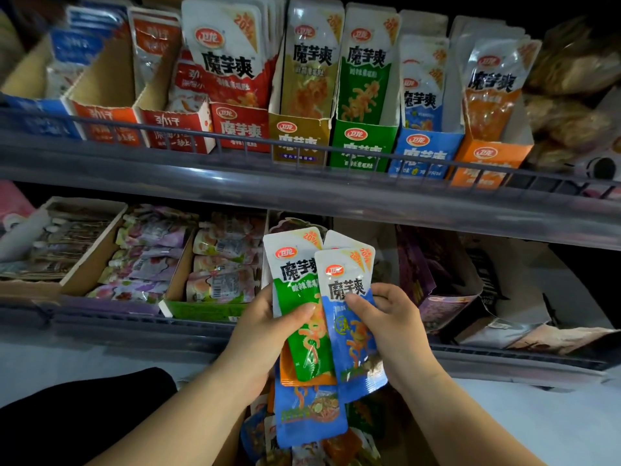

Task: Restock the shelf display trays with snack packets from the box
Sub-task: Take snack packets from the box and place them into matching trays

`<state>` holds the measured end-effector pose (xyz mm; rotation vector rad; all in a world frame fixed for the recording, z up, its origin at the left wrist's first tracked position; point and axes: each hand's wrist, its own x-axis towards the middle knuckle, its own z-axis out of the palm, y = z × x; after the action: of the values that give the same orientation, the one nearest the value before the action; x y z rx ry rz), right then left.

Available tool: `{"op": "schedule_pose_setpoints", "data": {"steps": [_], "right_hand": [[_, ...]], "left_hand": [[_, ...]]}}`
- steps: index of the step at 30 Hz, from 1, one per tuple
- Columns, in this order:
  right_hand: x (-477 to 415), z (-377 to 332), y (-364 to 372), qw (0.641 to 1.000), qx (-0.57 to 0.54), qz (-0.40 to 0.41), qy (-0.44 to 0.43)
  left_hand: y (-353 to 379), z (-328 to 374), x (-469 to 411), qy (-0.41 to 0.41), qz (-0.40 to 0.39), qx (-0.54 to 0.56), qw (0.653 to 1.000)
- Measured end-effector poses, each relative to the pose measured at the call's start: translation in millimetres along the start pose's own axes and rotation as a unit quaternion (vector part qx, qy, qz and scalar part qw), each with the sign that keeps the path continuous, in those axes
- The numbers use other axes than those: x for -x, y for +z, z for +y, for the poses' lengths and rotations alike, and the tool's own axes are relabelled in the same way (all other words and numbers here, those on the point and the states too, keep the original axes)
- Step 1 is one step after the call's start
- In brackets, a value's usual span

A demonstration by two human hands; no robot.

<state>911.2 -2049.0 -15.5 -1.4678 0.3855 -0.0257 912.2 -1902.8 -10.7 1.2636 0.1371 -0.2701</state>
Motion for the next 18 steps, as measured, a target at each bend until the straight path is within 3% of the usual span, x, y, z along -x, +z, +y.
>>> {"op": "schedule_pose_setpoints", "data": {"steps": [10,18], "right_hand": [[9.0,-9.5,17.2,0.998,0.038,-0.013,-0.041],[31.7,-46.3,31.3,0.99,0.113,-0.051,-0.068]], "left_hand": [[-1.5,9.4,8.0,0.039,0.02,-0.089,0.995],[-11.9,42.2,36.1,0.054,0.064,-0.054,0.995]]}}
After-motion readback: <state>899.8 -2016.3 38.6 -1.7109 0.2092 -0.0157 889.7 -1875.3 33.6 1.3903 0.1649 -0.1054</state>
